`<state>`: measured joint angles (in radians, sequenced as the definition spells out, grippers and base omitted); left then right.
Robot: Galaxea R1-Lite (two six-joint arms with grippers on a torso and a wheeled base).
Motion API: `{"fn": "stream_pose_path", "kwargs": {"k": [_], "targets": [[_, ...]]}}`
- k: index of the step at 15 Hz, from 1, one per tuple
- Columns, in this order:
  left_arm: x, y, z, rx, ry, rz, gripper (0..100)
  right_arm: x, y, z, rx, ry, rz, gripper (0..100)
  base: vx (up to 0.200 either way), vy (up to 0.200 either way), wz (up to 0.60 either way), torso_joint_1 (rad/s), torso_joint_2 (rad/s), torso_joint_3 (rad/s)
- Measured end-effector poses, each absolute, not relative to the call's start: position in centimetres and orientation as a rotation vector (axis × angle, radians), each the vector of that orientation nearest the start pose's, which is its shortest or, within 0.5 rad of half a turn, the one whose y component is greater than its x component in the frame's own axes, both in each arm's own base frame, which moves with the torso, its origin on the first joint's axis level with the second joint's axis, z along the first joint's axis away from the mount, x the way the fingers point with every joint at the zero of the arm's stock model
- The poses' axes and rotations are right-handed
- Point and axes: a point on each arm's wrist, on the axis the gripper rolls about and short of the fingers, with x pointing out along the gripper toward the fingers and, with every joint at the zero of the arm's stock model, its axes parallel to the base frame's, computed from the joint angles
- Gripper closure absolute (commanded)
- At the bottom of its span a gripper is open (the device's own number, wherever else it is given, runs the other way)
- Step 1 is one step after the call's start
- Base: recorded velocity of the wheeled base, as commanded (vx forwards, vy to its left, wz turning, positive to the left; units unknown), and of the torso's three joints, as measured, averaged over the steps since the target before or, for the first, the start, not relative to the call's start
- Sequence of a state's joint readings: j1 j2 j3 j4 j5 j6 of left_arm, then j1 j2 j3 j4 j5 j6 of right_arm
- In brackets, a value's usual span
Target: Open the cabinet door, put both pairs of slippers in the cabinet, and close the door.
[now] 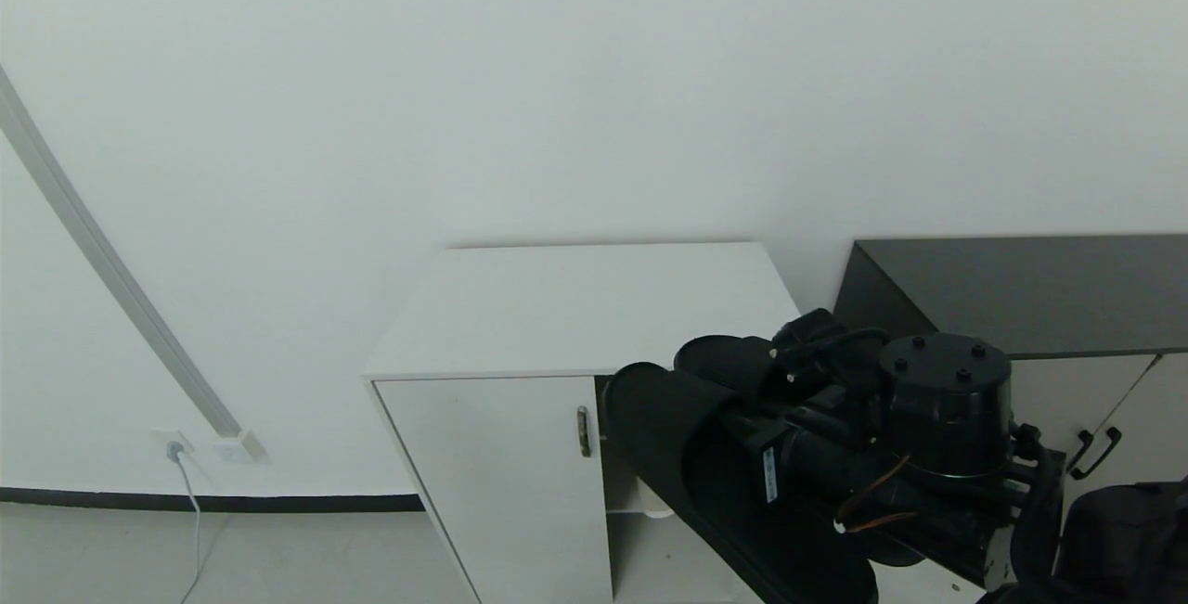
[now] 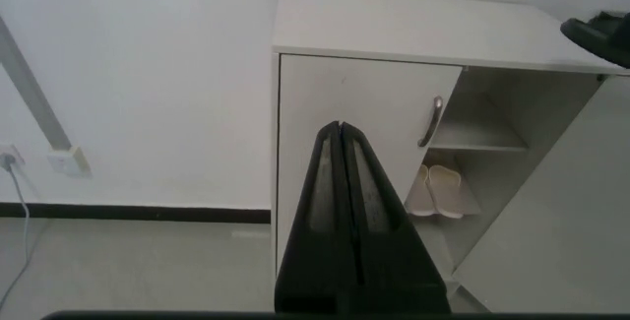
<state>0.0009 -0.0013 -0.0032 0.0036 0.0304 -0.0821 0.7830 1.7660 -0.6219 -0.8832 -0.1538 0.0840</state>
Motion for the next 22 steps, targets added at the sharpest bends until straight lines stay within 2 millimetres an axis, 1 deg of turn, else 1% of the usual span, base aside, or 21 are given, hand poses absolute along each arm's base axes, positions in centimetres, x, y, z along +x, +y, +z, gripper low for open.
{"fn": "stream_pose_path", "kwargs": {"k": [3,11,22], "targets": [[-2.32,0.07,7.61,-0.082,-0.003,0.032,100,21.41,20.72,13.79,-0.043,0.269,0.611,100,0.0,0.0,0.0,-0.086,0.19,0.102],[-2.31,0.07,7.6,-0.083,-0.003,0.031,100,21.26,20.68,13.42,-0.046,0.267,0.614,100,0.0,0.0,0.0,-0.164,0.38,0.21],[-2.32,0.07,7.6,-0.085,-0.003,0.034,100,21.19,20.8,12.94,-0.056,0.282,0.618,100,0.0,0.0,0.0,-0.216,0.54,0.314]]}}
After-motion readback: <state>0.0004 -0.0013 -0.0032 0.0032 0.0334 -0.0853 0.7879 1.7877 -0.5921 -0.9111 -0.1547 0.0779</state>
